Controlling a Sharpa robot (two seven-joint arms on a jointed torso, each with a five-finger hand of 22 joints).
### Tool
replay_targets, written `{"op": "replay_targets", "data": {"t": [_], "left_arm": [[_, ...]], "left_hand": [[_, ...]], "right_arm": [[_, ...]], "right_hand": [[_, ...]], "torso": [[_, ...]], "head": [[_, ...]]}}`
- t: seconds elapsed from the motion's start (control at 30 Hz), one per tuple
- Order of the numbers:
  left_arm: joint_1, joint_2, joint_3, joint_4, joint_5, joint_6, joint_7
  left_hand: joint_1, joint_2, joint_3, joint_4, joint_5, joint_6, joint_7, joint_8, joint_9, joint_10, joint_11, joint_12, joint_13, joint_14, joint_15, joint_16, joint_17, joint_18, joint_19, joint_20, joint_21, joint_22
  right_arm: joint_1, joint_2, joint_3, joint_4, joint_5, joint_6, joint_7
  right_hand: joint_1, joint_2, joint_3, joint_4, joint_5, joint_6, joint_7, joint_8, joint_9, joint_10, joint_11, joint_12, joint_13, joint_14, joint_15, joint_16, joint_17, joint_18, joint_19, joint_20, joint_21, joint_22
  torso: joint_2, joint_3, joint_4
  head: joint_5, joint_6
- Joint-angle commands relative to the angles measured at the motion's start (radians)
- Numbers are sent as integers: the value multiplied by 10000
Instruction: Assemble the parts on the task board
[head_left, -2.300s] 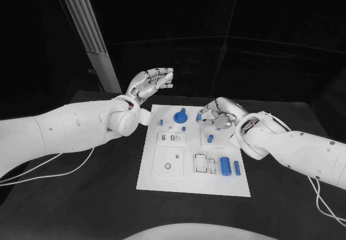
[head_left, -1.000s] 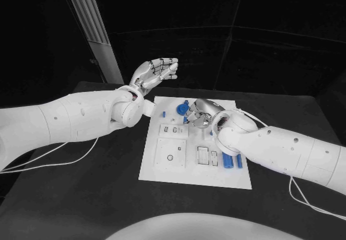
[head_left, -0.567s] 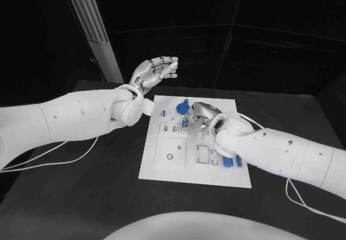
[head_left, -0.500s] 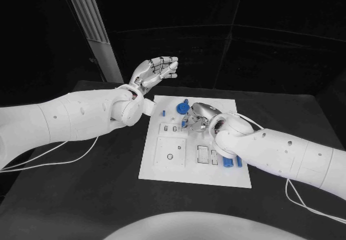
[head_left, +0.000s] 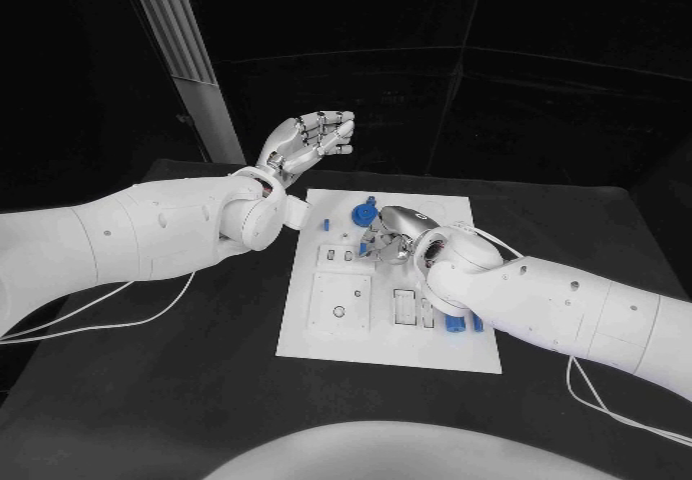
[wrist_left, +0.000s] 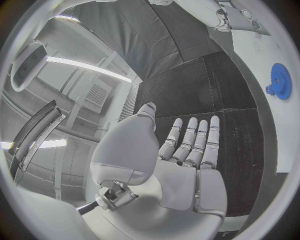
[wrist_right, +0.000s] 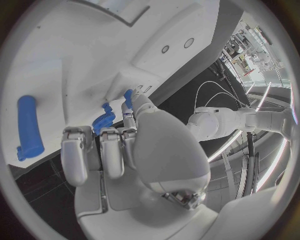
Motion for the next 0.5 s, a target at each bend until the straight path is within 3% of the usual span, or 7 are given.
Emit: {"op": "replay_targets", "data": {"t": [0.03, 0.5], "left_arm": [[15, -1, 8, 15, -39, 20, 1968], [16, -9, 8, 18, -39, 18, 1966]], "left_hand": [[38, 101, -71, -1, 49, -44, 1363, 54, -6, -51, 19, -13, 5, -50, 1, 1, 12, 40, -63, 5, -35, -9], [38, 101, -71, -1, 49, -44, 1363, 54, -6, -51, 19, -13, 5, -50, 1, 1, 12, 40, -63, 5, -35, -9]], "right_arm": [[12, 20, 7, 10, -73, 95, 129], [-9, 45, 6, 29, -73, 226, 126]], "right_hand": [[-44, 75, 1, -64, 52, 58, -1, 23, 23, 1060, 81, 26, 2632, 1039, 65, 24, 2631, -73, 1054, 42, 32, 2634], [-95, 35, -35, -86, 39, 29, 29, -33, 3, 1060, 108, 26, 2632, 1039, 94, 24, 2631, -73, 1054, 70, 32, 2634]], "torso": [[-2, 3, 7], [0, 3, 3]], "head": [[-15, -5], [-34, -27]]}}
